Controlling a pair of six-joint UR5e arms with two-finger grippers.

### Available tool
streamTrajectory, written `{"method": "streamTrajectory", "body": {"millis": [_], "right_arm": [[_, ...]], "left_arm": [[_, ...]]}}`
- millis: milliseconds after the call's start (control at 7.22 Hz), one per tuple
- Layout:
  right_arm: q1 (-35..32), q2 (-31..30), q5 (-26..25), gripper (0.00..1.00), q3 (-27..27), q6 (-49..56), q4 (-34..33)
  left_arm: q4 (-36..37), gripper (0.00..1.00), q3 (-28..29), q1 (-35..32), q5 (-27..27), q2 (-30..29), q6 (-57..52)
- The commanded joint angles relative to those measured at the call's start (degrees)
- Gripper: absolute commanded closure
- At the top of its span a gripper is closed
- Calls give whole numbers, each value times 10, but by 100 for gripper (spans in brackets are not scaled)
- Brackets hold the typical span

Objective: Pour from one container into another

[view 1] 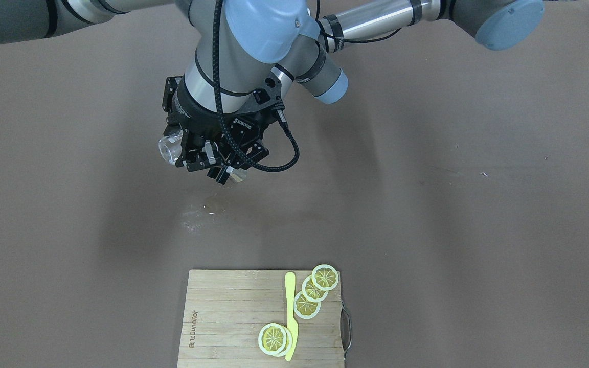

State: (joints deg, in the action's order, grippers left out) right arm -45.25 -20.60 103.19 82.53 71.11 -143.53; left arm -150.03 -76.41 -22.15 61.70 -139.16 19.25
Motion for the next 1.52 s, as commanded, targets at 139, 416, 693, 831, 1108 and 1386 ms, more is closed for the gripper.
{"method": "streamTrajectory", "body": {"millis": [139,416,693,831,1108,1386], "right_arm": [[6,4,-13,100,-14,11,-6],[6,4,-11,100,-10,11,-3],[3,-2,-3,100,6,8,22],[2,-9,8,100,16,4,28],[-9,-43,27,100,60,3,54],[-33,-76,48,100,106,1,70]], "left_arm": [[0,100,0,0,0,-1,0],[-1,100,0,0,0,-1,0],[-1,100,-1,0,0,0,1],[-1,100,-1,-1,0,0,0],[-1,100,-1,0,0,0,1],[-1,100,-1,0,0,0,1]]}}
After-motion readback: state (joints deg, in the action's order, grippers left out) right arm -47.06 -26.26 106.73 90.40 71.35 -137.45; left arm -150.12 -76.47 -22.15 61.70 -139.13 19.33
